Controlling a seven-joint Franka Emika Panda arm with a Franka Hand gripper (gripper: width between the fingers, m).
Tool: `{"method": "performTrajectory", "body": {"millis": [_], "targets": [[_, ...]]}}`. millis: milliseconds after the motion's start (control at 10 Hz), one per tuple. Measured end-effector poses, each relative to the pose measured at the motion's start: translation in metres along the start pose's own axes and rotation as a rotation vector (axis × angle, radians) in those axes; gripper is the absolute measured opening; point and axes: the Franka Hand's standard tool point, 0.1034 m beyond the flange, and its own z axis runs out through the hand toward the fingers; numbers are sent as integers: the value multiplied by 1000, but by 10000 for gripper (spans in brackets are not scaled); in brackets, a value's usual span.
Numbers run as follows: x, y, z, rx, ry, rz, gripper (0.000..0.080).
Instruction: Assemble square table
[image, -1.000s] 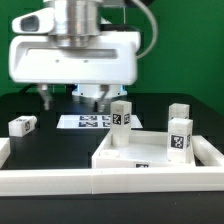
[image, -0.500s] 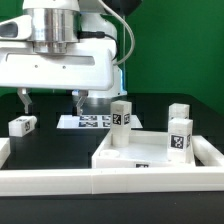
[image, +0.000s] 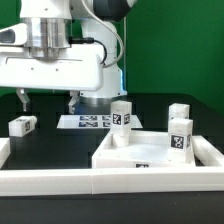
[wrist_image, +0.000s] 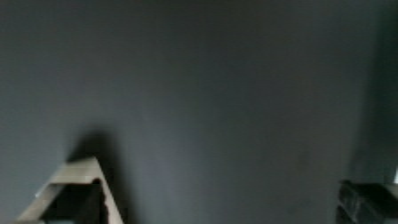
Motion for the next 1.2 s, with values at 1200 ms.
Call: {"method": "performTrajectory", "body": {"millis": [1200], "targets": [[-50,83,21,22,-82,86,648]]}}
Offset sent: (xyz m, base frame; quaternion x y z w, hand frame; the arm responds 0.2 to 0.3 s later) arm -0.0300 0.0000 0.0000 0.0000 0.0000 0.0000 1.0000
